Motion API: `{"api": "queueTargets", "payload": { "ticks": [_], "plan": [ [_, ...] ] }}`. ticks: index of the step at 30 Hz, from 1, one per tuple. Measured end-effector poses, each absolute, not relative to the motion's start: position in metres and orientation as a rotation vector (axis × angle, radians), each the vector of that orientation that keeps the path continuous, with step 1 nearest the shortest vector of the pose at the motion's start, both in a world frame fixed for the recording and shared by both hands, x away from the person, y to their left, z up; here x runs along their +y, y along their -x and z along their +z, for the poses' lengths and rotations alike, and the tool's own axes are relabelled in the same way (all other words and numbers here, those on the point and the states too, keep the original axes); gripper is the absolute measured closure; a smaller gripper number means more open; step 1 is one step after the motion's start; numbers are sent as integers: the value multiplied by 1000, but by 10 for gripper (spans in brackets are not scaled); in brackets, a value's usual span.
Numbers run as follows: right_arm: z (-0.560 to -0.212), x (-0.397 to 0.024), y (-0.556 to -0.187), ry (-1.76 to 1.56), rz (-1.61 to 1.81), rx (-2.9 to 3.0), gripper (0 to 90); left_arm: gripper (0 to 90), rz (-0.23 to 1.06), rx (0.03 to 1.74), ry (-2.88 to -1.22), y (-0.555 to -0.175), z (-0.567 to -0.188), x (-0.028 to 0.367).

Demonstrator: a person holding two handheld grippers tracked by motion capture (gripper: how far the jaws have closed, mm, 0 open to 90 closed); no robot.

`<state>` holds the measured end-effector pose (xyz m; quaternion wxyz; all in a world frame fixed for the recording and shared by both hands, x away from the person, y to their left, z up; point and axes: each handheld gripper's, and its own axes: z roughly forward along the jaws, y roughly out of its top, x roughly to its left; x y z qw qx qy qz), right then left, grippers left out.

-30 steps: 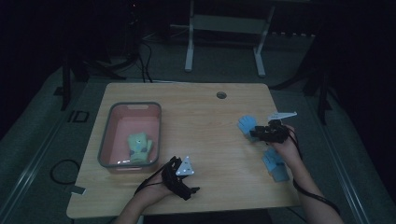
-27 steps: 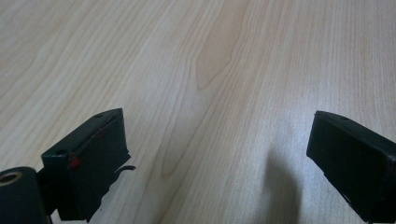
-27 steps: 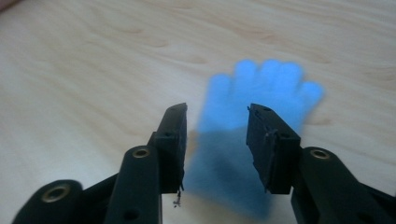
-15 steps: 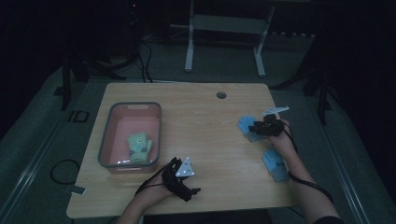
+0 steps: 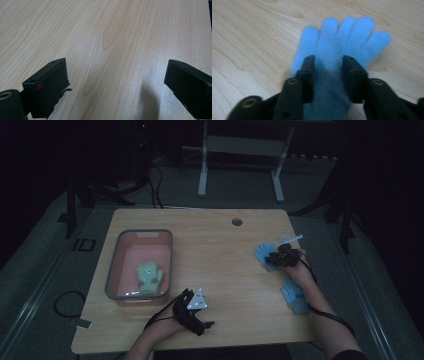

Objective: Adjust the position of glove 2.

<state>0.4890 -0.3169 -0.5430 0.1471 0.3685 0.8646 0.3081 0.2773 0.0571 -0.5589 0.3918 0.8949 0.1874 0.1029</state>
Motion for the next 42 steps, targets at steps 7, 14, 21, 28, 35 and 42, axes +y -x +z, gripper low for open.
{"api": "queueTargets", "payload": {
  "ticks": [7,14,21,28,35,42],
  "plan": [
    [-541,-311,-487,-1114,854,2479,785,55,263,474,-2276,-276,-560,57],
    [-520,-305,-480,-1205,884,2460,866,55,272,474,-2285,-276,-561,58],
    [-483,-289,-451,-1158,982,2402,869,55,283,471,-2287,-276,-560,57],
    [-459,-267,-416,-1142,1048,2361,869,55,291,464,-2292,-276,-560,57],
    [-457,-241,-378,-1169,1100,2339,868,55,297,465,-2289,-276,-560,56],
    [-471,-222,-353,-1285,1165,2306,869,55,298,471,-2283,-276,-560,56]
  ]
}}
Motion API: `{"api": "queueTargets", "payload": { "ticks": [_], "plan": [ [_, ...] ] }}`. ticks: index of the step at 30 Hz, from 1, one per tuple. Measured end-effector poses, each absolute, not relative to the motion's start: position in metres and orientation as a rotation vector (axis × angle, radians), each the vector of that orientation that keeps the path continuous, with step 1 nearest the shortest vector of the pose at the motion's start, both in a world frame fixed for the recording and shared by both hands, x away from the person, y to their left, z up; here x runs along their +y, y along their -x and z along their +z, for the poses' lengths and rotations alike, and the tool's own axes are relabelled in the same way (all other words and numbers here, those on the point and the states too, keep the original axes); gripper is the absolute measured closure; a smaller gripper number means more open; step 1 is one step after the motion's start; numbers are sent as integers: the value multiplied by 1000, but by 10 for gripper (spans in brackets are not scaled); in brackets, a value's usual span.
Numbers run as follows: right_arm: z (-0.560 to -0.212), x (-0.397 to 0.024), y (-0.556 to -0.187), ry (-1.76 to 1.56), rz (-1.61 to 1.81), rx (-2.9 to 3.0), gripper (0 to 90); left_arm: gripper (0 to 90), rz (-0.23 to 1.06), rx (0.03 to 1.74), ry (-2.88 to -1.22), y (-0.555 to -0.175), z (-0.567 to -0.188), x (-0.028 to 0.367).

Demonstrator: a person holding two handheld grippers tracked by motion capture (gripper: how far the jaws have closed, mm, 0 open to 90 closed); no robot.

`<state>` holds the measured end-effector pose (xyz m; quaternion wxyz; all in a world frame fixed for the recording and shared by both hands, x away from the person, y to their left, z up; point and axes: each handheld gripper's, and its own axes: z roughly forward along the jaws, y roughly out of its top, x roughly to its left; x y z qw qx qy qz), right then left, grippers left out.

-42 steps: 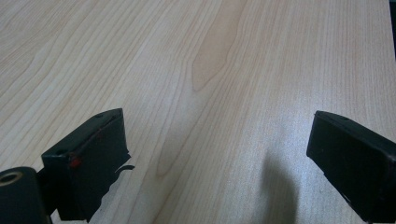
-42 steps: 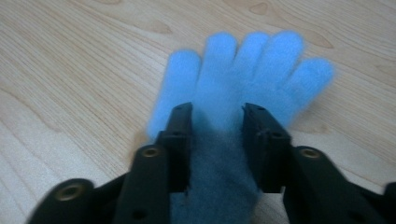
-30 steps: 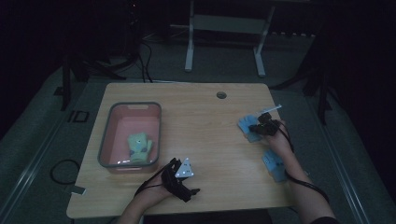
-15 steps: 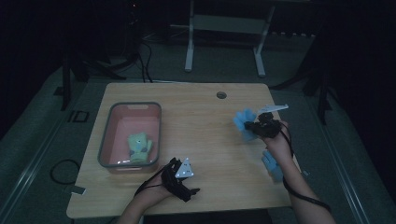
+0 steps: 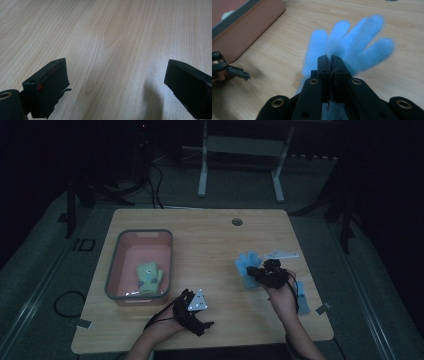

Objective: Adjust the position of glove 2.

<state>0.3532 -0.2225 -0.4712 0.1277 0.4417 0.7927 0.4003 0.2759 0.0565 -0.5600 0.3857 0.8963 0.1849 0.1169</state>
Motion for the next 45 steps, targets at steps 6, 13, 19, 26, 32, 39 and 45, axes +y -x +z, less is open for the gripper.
{"api": "queueTargets", "payload": {
  "ticks": [6,13,19,26,32,39,45],
  "plan": [
    [-486,-211,-344,-1320,1146,2302,868,55,296,471,-2281,-276,-560,57],
    [-518,-200,-338,-1375,1089,2332,867,56,306,456,-2287,-276,-560,58],
    [-541,-197,-341,-1423,1033,2341,850,56,307,453,-2287,-276,-560,58],
    [-549,-192,-339,-1369,991,2343,678,56,312,445,-2292,-276,-560,58],
    [-536,-195,-337,-1332,1020,2337,629,56,311,450,-2291,-276,-561,59],
    [-519,-211,-332,-1261,1041,2334,618,56,315,440,-2293,-276,-561,58],
    [-510,-236,-330,-1174,1063,2350,617,56,315,444,-2292,-276,-561,59]
  ]
}}
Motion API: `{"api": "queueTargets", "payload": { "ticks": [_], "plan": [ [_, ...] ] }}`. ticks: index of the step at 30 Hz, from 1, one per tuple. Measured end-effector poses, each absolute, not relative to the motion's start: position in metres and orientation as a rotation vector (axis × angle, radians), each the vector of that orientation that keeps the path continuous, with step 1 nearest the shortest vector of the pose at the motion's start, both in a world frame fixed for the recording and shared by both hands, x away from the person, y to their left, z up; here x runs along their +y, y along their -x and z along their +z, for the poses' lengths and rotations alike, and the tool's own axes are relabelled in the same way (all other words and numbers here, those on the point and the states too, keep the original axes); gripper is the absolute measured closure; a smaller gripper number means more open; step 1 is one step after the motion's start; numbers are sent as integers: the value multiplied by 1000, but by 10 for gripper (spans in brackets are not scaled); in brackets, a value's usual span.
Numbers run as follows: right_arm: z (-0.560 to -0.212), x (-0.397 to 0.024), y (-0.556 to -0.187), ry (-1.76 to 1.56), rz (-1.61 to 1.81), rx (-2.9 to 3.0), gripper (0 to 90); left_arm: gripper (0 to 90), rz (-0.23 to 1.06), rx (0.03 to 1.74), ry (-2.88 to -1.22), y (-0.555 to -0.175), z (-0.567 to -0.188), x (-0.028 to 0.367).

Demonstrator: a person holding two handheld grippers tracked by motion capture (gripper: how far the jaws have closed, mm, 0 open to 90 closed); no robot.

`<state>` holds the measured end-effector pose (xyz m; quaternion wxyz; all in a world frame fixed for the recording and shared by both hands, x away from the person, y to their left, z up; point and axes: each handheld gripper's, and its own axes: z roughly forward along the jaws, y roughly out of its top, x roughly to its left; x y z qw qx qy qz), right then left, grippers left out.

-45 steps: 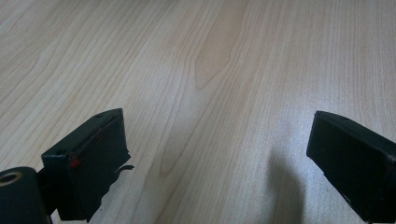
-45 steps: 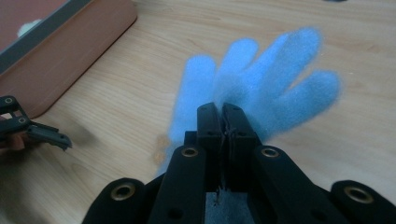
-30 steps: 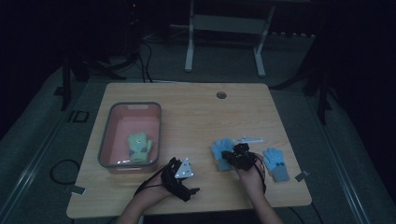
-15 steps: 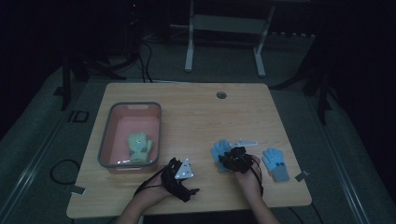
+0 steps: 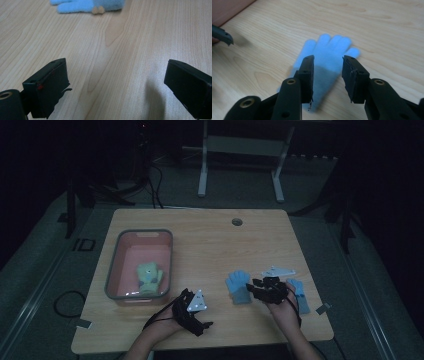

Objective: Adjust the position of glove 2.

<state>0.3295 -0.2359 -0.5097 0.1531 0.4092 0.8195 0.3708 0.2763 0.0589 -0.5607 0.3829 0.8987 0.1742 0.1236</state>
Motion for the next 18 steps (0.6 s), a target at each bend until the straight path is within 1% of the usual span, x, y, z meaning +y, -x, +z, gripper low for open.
{"api": "queueTargets", "payload": {
  "ticks": [9,16,18],
  "plan": [
    [-495,-270,-330,-1101,1050,2321,616,56,315,448,-2292,-276,-561,58],
    [-499,-292,-328,-1125,1054,2311,622,56,314,448,-2292,-276,-561,58],
    [-501,-310,-328,-1147,1067,2305,627,56,314,446,-2294,-276,-561,58]
  ]
}}
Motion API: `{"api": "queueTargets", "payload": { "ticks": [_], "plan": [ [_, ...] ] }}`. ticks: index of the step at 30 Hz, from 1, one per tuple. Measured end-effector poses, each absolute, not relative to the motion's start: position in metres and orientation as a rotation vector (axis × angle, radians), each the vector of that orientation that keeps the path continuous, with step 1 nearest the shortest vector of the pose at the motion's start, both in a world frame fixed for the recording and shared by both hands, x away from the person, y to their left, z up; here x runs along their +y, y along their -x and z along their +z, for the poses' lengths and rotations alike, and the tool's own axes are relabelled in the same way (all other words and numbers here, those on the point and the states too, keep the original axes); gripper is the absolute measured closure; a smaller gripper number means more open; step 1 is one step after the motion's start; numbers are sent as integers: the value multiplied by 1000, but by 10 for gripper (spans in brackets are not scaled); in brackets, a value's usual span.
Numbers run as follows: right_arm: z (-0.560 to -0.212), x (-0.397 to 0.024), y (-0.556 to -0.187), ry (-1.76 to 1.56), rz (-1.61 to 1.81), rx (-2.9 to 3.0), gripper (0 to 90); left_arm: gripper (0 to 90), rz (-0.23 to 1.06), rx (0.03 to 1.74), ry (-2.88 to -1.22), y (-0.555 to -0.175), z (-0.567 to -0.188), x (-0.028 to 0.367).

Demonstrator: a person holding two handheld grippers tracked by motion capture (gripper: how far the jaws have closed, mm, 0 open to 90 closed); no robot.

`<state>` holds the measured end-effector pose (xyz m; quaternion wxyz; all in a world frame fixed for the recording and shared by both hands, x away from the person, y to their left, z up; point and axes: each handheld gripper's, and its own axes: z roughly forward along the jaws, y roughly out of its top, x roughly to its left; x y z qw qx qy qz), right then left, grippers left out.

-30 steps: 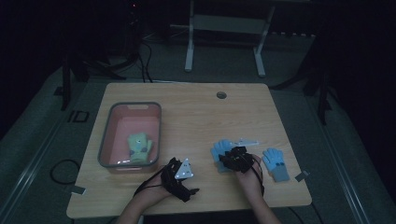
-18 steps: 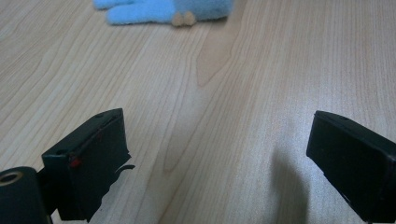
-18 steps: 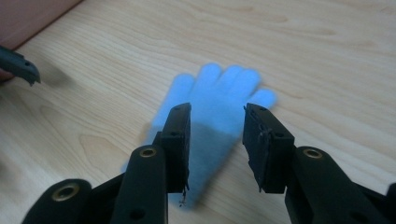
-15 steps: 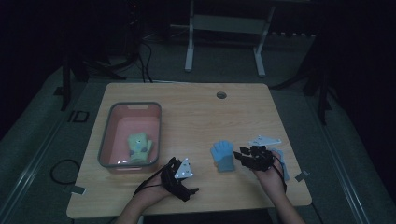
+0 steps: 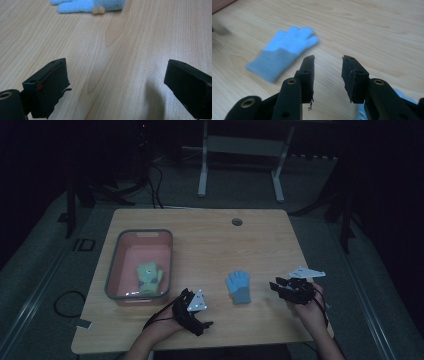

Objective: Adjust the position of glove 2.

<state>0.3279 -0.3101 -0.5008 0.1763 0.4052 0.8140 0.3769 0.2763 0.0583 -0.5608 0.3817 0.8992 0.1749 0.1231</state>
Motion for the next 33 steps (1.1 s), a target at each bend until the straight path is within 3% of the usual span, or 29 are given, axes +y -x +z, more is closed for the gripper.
{"api": "queueTargets", "payload": {
  "ticks": [15,31,33],
  "plan": [
    [-509,-381,-326,-1222,984,2237,637,56,313,445,-2296,-277,-561,58],
    [-547,-390,-321,-1199,901,2313,631,56,308,443,-2296,-276,-561,59],
    [-547,-389,-322,-1205,890,2318,668,56,308,443,-2296,-276,-561,59]
  ]
}}
